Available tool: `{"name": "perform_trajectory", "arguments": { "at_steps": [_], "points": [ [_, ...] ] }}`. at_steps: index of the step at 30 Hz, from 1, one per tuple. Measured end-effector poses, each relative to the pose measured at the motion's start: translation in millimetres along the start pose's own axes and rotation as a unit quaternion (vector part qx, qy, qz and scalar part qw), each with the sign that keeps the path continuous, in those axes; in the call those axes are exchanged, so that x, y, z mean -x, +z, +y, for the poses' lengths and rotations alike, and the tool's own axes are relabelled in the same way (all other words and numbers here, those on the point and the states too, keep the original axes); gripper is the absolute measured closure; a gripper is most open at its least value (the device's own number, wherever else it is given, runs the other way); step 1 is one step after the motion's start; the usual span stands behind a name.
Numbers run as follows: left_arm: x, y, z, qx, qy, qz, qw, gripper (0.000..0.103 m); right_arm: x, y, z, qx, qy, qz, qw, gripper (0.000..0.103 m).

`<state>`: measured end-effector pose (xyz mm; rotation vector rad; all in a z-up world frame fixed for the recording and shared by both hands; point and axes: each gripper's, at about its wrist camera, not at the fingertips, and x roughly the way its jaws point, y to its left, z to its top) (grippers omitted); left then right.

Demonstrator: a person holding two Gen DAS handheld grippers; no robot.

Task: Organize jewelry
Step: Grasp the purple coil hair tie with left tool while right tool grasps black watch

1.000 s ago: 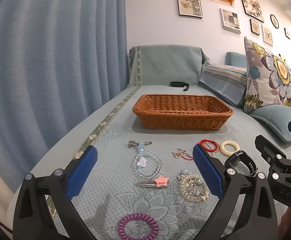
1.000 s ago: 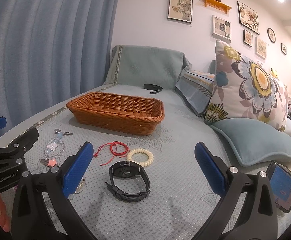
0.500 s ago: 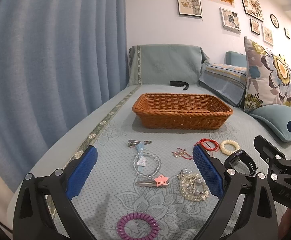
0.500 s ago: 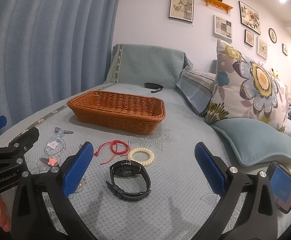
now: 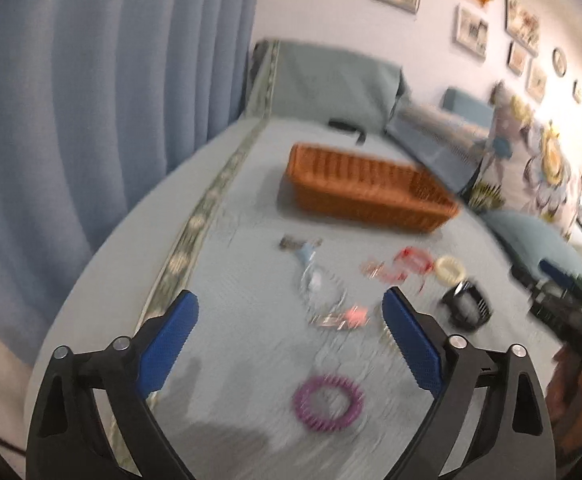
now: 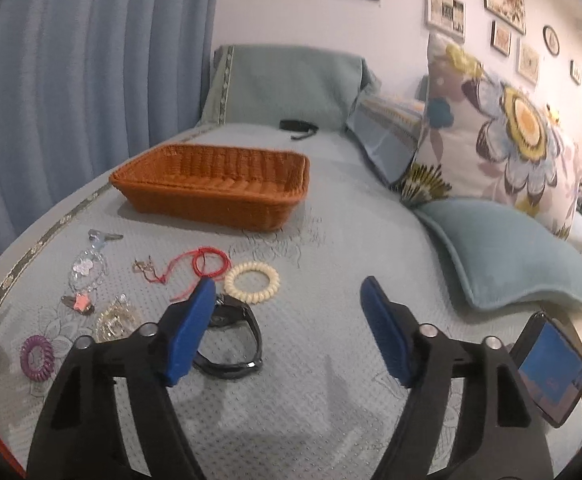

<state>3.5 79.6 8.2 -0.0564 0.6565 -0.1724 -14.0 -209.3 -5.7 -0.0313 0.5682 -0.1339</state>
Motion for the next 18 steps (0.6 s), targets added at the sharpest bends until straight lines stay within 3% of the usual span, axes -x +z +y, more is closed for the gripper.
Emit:
{"name": "perform_trajectory", "arguments": {
  "at_steps": [2,6,8,11,12,13,18],
  "points": [
    [-13,-8,4,-0.001,0.001,0.046,0.9989,0.025,-4,-1,-4,0.001,0.004,0.014,1.0,0.038],
    [-40,-31,9,0.018,-0.07,0.129,0.989,0.035,-22,-7,-17,-0.021,0.031,0.068,0.997,0.04],
    [-47,-40,9,0.021,-0.082,0.142,0.9863,0.035,-33,-12,-24,-0.042,0.062,0.099,0.992,0.04],
    [-55,-48,2,0.005,-0.058,0.14,0.9884,0.036,-38,-15,-22,-0.043,0.075,0.106,0.991,0.04],
    [-59,-51,1,0.006,-0.058,0.144,0.9878,0.041,-40,-15,-19,-0.042,0.082,0.107,0.99,0.04],
    [-62,-53,0,0.008,-0.059,0.151,0.9868,0.045,-42,-15,-15,-0.039,0.087,0.109,0.989,0.043],
    [-64,-52,-9,-0.019,-0.027,0.148,0.9885,0.047,-57,-13,3,-0.02,0.089,0.124,0.988,0.056]
  ]
}}
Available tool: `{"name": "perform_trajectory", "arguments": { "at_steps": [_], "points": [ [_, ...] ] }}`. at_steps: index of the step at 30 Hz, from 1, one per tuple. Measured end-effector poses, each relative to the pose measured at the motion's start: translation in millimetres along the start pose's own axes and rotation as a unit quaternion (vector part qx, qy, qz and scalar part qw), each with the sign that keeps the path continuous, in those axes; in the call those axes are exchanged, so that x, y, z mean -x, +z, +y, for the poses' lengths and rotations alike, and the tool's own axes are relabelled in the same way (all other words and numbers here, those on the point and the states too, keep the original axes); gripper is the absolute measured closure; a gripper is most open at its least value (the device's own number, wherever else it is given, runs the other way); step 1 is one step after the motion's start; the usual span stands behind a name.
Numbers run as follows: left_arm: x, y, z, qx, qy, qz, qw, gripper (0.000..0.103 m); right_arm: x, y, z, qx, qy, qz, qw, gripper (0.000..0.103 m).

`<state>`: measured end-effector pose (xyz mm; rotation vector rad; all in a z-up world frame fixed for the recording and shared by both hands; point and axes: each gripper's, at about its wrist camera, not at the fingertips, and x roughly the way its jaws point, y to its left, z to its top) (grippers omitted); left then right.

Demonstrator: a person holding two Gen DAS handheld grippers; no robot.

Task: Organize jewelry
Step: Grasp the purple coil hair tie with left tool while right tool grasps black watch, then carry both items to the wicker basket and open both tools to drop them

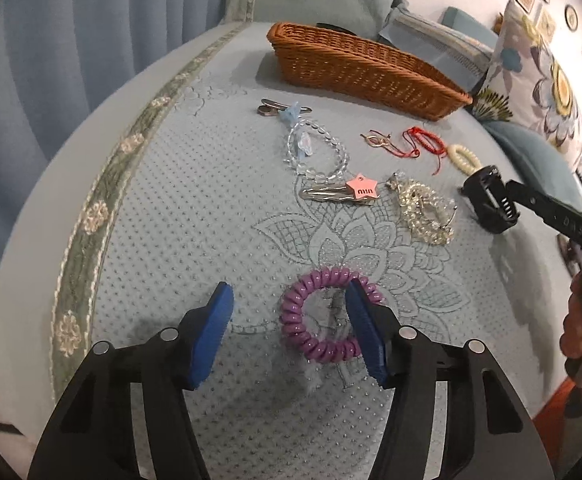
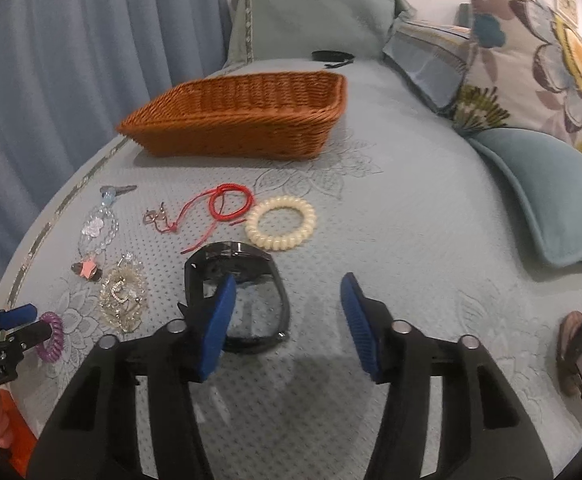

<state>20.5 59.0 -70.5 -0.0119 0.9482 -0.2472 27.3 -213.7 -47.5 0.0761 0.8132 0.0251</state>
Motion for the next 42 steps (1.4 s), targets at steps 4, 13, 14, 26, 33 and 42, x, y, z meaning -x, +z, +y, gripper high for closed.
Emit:
{"name": "perform_trajectory", "arguments": {
  "at_steps": [4,13,14,26,33,42],
  "points": [
    [0,-1,-3,-0.013,0.023,0.0,0.9996,0.051,-16,2,4,0.006,-0.022,0.02,1.0,0.059],
    [4,0,-5,-0.035,0.061,0.002,0.9975,0.086,-29,0,7,0.019,-0.013,0.045,0.999,0.074],
    [4,-1,-5,-0.036,0.06,0.001,0.9975,0.091,-29,-1,7,0.02,-0.011,0.044,0.999,0.078],
    [48,14,-13,-0.018,0.028,-0.101,0.9943,0.094,4,1,11,0.032,0.013,-0.001,0.999,0.098],
    [71,58,-26,-0.023,0.009,-0.153,0.9879,0.094,39,26,4,0.006,0.037,-0.066,0.997,0.097],
    [63,159,-75,-0.08,0.008,-0.215,0.9734,0.094,36,125,-4,-0.009,0.018,-0.127,0.992,0.098]
  ]
}}
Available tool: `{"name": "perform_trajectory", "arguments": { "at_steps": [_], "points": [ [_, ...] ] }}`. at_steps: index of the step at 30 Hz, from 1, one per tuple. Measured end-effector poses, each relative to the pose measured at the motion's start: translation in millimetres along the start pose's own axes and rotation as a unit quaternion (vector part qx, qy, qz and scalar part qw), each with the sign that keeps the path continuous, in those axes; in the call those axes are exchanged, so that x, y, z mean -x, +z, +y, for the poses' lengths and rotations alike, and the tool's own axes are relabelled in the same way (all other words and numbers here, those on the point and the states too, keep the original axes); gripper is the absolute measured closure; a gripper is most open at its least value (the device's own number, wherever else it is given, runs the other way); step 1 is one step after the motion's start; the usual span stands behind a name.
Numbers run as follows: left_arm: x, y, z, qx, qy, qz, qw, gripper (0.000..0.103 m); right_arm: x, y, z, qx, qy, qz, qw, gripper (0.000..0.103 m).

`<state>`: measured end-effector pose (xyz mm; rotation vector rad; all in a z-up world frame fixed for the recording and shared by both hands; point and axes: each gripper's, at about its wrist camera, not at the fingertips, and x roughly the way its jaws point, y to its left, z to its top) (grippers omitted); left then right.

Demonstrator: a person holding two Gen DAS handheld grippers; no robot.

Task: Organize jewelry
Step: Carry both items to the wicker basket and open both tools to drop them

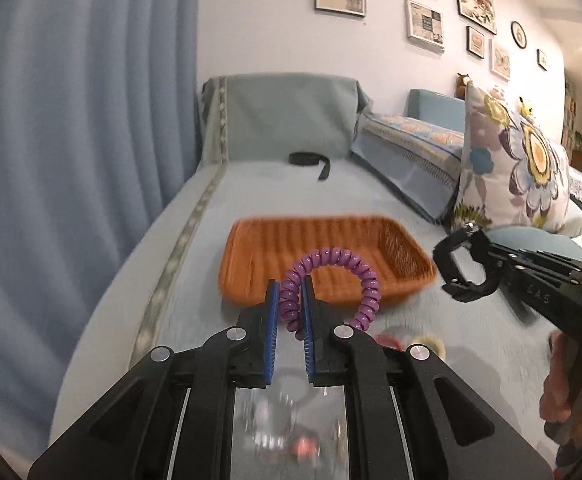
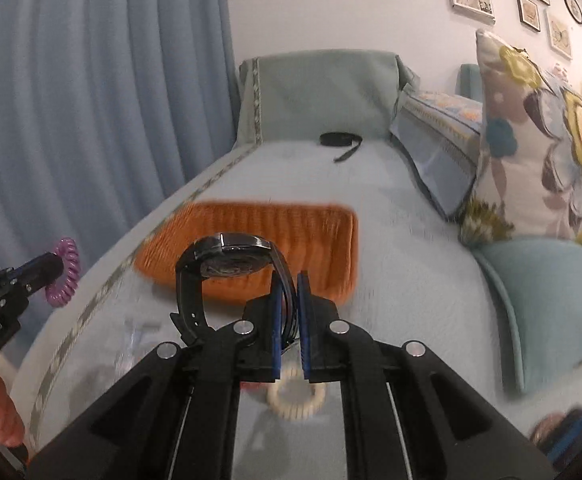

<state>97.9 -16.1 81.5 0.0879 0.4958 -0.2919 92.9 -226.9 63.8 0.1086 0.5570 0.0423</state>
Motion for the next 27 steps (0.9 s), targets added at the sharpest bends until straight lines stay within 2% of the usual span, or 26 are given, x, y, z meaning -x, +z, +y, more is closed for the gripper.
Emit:
{"name": "perform_trajectory", "arguments": {
  "at_steps": [5,10,17,23,24,25,27],
  "points": [
    [-54,36,-1,0.0,-0.012,-0.006,0.9999,0.094,-54,35,-7,-0.015,0.004,0.01,1.0,0.098],
    [-112,51,11,0.019,-0.022,0.011,0.9995,0.094,-113,42,-10,-0.025,-0.006,0.048,0.999,0.098],
    [-178,47,14,0.017,-0.017,0.059,0.998,0.094,-182,34,-16,-0.036,-0.02,0.111,0.993,0.097],
    [-202,31,15,0.022,-0.018,0.097,0.9949,0.092,-206,20,-13,-0.028,-0.022,0.149,0.988,0.095],
    [-201,29,14,0.021,-0.019,0.098,0.9948,0.087,-204,20,-10,-0.021,-0.026,0.148,0.988,0.092],
    [-198,28,14,0.018,-0.015,0.097,0.995,0.071,-198,20,-7,-0.017,-0.032,0.144,0.989,0.091],
    [-182,26,14,0.017,-0.013,0.079,0.9967,0.059,-183,23,-5,-0.01,-0.033,0.129,0.991,0.09]
  ]
}}
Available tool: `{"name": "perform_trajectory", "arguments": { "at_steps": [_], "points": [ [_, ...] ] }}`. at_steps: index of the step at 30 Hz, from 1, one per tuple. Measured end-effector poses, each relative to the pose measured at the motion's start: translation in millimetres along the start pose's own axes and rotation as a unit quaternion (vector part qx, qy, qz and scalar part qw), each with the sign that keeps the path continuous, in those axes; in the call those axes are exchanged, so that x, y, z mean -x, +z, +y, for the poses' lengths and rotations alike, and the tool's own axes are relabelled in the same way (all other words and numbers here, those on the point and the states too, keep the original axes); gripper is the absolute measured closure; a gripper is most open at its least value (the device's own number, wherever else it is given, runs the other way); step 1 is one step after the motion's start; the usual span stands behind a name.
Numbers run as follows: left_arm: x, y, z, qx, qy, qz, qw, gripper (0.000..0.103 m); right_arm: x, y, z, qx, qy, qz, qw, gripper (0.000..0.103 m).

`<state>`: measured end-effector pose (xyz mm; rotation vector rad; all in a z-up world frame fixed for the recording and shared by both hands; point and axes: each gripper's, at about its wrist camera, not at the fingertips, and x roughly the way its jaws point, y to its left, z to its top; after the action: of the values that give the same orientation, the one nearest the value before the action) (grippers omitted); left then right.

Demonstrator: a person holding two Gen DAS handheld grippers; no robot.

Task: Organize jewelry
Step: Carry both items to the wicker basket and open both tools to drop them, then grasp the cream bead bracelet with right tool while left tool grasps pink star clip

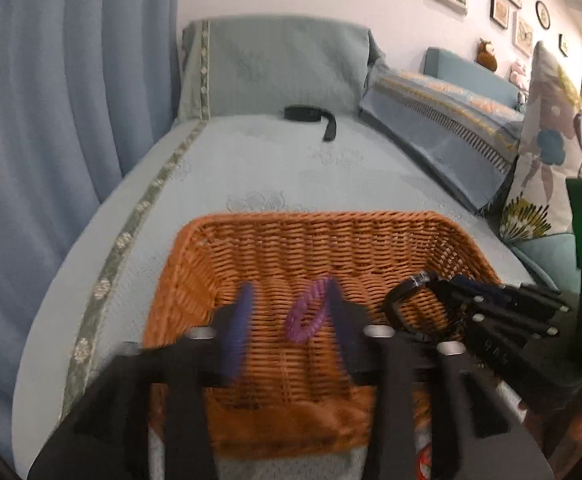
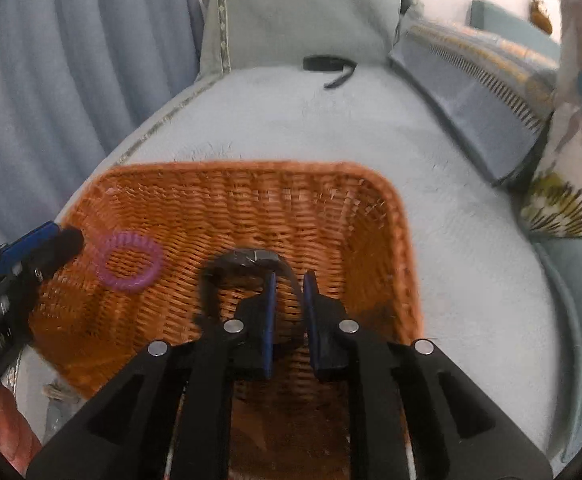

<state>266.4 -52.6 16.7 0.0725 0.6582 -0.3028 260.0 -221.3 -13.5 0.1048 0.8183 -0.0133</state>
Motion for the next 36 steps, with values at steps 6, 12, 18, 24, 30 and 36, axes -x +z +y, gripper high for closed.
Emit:
{"name": "perform_trajectory", "arguments": {
  "at_steps": [6,12,18,24,30,36],
  "points": [
    [83,-11,-8,-0.005,0.009,-0.058,0.9983,0.044,73,-15,-5,0.008,-0.001,-0.049,0.999,0.068],
    [179,-27,-27,-0.011,0.013,-0.121,0.9925,0.031,157,-43,-8,0.018,0.003,-0.099,0.995,0.06],
    [244,-60,-45,-0.014,0.018,-0.152,0.9881,0.027,203,-79,-1,0.031,0.004,-0.117,0.993,0.056],
    [276,-97,-49,-0.006,0.026,-0.149,0.9884,0.027,225,-125,5,0.035,0.017,-0.122,0.992,0.056],
    [287,-126,-44,-0.001,0.027,-0.13,0.9911,0.027,235,-149,4,0.035,0.014,-0.119,0.992,0.056],
    [276,-148,-18,0.021,0.005,-0.099,0.9948,0.028,221,-160,-5,0.035,0.007,-0.112,0.993,0.056]
  ]
}}
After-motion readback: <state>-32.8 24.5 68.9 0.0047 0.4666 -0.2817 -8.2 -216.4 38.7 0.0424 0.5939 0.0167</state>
